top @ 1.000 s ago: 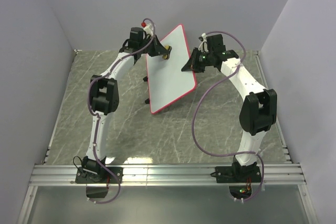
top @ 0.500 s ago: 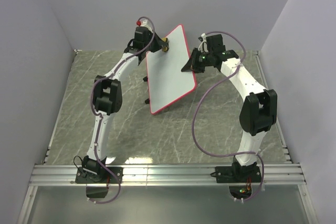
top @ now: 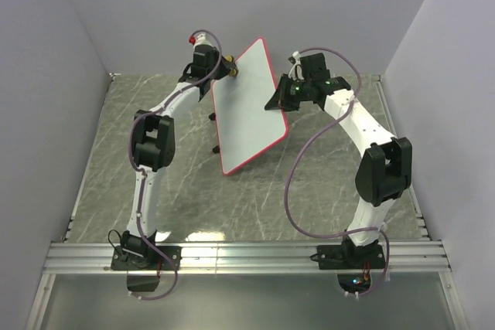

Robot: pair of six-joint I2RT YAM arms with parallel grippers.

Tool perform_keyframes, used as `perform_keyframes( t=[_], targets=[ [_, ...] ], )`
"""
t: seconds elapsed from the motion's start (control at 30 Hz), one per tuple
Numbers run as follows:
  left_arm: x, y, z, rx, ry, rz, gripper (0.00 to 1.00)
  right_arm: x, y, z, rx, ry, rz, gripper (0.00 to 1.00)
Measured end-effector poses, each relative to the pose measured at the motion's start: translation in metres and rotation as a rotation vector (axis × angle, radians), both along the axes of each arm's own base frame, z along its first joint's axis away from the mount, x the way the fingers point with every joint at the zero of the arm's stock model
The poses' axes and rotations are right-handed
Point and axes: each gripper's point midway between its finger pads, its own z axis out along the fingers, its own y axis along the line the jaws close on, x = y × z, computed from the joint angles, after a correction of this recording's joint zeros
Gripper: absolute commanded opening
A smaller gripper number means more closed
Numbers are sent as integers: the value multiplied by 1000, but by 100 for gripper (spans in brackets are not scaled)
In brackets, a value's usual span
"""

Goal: Erase the whiteboard

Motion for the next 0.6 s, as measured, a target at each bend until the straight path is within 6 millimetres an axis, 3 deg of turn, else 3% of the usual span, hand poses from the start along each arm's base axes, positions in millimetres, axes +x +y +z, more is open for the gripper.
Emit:
perform_keyframes(
  t=[0.2,0.27,0.3,0.4,0.5,0.57,0.6],
  targets=[
    [-19,32,-7,36,60,40,0,-1,8,-1,16,-8,26,1],
    [-32,49,-8,49,93,58,0,-3,15,-2,23,-11,45,6],
    [-37,57,-6,52,102,69,0,-4,19,-2,27,-14,57,22],
    [-46,86,7,58,105,112,0,-13,30,-15,4,6,110,45],
    [-53,122,24,56,95,165,0,-40,46,-49,-31,124,188,58],
    [-58,145,33,61,92,201,0,-55,52,-61,-41,183,215,62],
    [-61,156,37,66,91,217,0,-55,54,-61,-38,175,223,70]
  ],
)
